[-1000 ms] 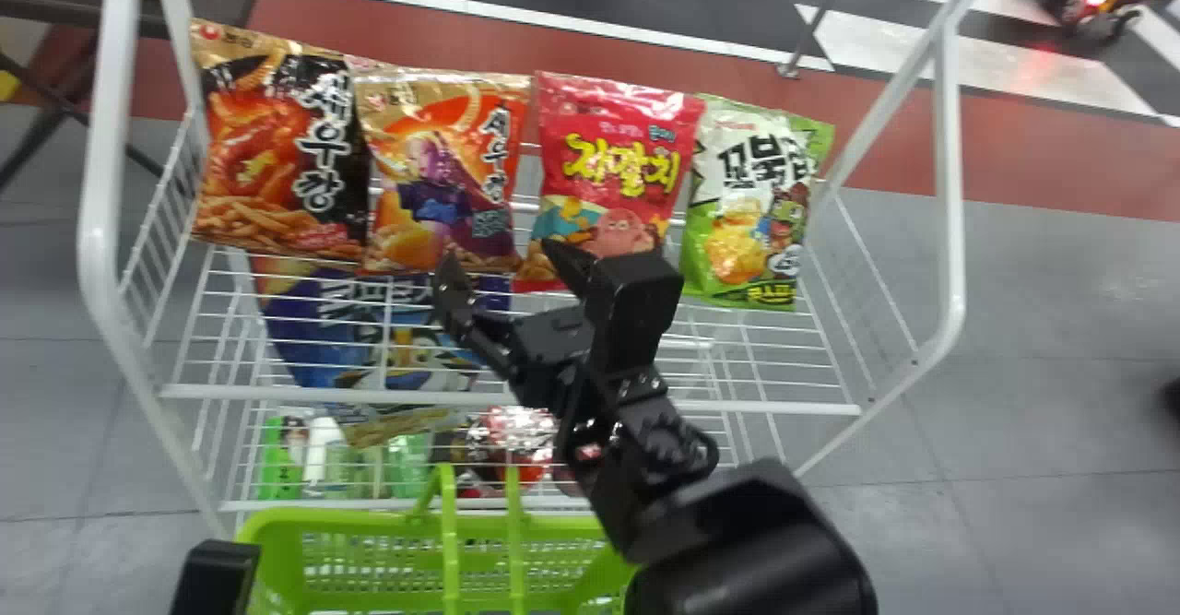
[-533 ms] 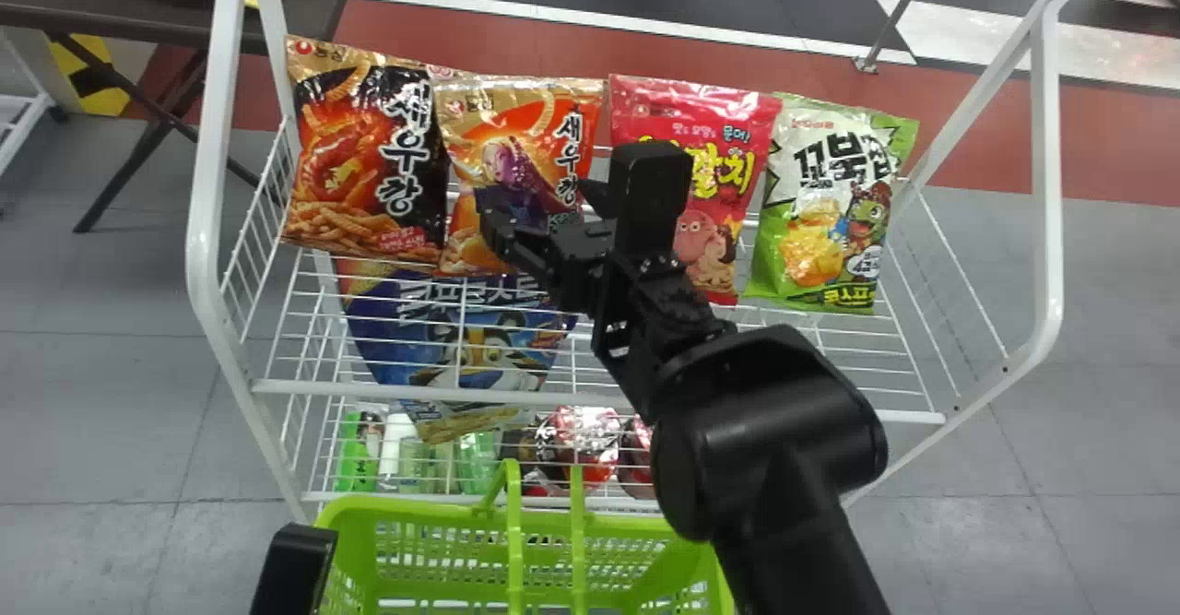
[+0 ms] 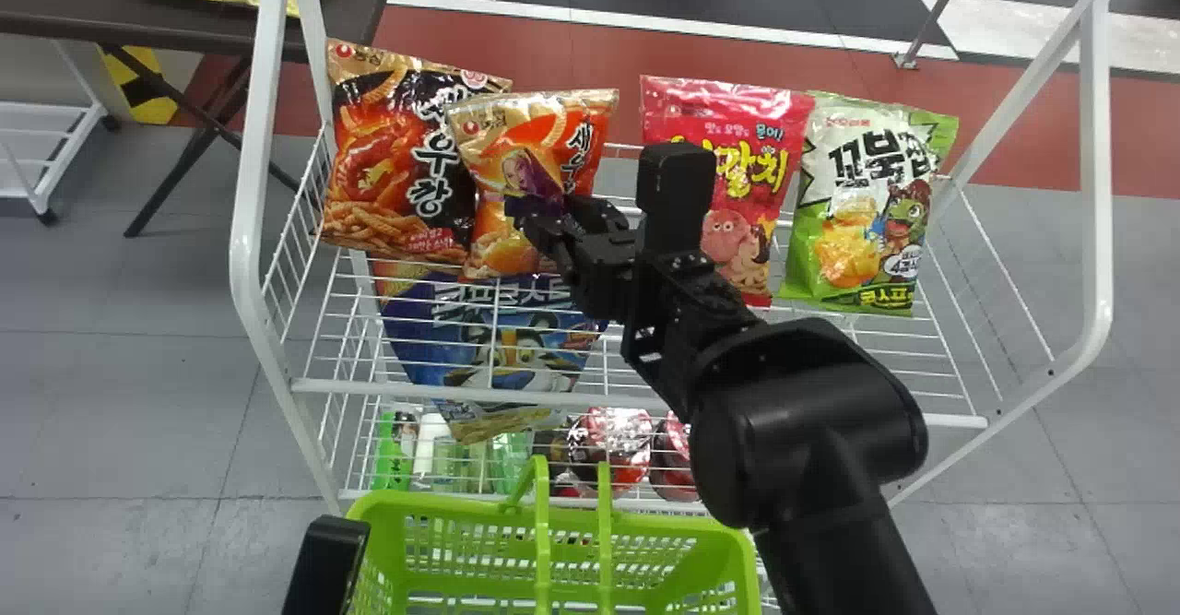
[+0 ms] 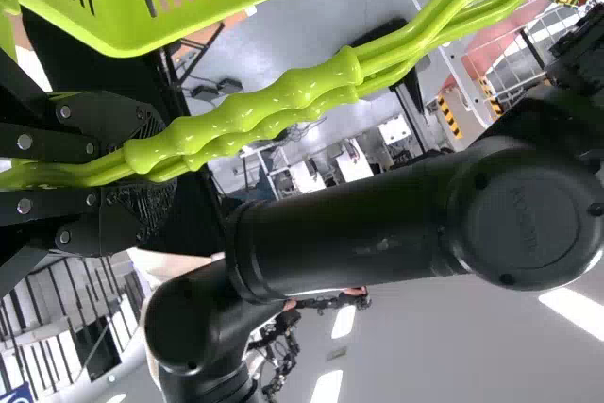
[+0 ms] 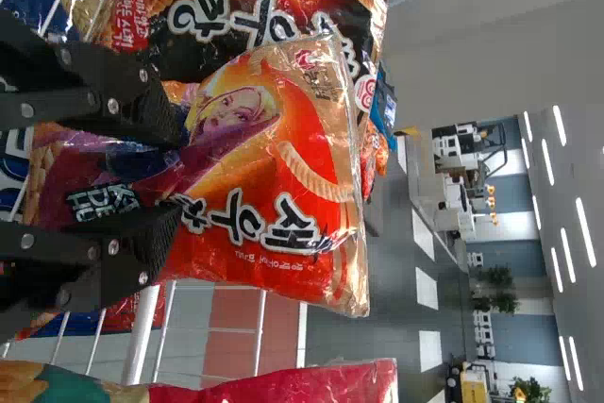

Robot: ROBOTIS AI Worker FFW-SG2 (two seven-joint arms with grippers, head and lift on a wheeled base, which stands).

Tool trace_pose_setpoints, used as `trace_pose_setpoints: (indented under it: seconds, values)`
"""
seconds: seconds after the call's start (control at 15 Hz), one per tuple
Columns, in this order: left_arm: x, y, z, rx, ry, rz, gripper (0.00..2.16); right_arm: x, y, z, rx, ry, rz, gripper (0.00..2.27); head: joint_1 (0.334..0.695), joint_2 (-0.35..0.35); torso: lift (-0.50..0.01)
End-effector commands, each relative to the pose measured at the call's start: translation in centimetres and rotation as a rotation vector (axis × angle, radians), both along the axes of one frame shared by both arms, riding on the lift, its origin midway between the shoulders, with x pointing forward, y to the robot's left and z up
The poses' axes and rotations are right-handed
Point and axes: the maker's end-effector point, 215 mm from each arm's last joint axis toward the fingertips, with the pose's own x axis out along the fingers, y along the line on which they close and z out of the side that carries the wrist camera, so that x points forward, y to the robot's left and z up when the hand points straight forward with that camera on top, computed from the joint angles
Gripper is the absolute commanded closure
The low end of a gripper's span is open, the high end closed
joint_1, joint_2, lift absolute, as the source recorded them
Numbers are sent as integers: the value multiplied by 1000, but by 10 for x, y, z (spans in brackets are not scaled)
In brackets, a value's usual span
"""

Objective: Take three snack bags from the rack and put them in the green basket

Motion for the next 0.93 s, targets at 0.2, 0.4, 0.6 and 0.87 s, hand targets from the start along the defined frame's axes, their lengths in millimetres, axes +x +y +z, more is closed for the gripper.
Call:
trace_pose_setpoints:
  seconds: [0.2,0.4,0.6,0.87]
  values:
    - [-3,-2,3,-11,-2,3,1669,-31,-16,37,63,-58,-32,2017,695,-166,-11]
    - [-1,-3,4,-12,-5,10,1669,-53,-28,56,98,-81,-47,2017,695,-195,-11]
    - [3,-3,6,-15,-8,22,1669,-89,-48,89,142,-108,-27,2017,695,-228,-11]
    - [13,1,7,-18,-14,52,1669,-156,-104,106,129,26,-22,2017,695,-319,-11]
